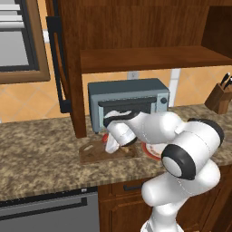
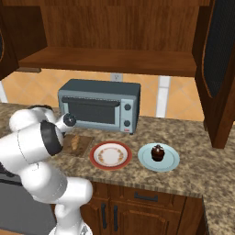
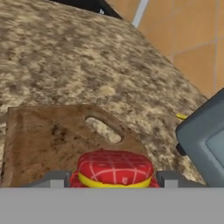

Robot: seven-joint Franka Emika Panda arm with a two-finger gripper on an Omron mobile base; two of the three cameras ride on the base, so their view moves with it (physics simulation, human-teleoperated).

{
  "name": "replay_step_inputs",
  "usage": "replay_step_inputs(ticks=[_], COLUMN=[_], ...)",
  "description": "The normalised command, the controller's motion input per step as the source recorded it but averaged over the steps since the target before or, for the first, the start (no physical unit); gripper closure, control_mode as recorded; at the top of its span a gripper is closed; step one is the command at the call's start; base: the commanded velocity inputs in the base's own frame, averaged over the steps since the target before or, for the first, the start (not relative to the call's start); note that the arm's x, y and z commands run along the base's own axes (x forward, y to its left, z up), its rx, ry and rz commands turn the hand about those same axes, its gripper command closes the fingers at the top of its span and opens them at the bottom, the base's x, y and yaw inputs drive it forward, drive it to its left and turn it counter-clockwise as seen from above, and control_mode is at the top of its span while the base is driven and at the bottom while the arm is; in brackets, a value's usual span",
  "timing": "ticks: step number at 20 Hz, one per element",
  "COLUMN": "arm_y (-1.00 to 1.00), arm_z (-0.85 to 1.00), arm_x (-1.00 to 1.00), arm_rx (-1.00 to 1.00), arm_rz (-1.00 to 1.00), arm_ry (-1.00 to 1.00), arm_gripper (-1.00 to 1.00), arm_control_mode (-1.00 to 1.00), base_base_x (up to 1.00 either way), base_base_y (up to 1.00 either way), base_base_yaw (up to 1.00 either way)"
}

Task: From the different types of pastries on the counter, select a croissant and place it on the cutting board. Then retrieve a jar of jam from the cabinet and place it alongside the croissant on the cutting board.

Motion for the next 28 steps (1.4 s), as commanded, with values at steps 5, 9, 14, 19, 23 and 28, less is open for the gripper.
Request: replay_step_inputs(ticks=[5, 9, 14, 19, 23, 28], arm_y=[0.00, 0.02, 0.06, 0.24, 0.15, 0.00], arm_z=[-0.25, -0.21, -0.15, -0.41, -0.69, -0.59], arm_x=[0.18, 0.01, 0.48, 0.07, -0.34, -0.41], arm_rx=[0.18, 0.20, 0.11, 0.01, 0.00, 0.01], arm_rz=[0.03, 0.00, 0.00, 0.02, 0.00, 0.00], arm_ry=[0.23, 0.29, 0.12, 0.03, 0.00, -0.01], arm_gripper=[1.00, 1.00, 1.00, 1.00, 1.00, 1.00], arm_control_mode=[-1.00, -1.00, -1.00, -1.00, -1.00, -1.00], base_base_x=[0.00, 0.00, 0.00, 0.00, 0.00, 0.00], base_base_y=[0.00, 0.00, 0.00, 0.00, 0.00, 0.00], base_base_yaw=[0.00, 0.00, 0.00, 0.00, 0.00, 0.00])
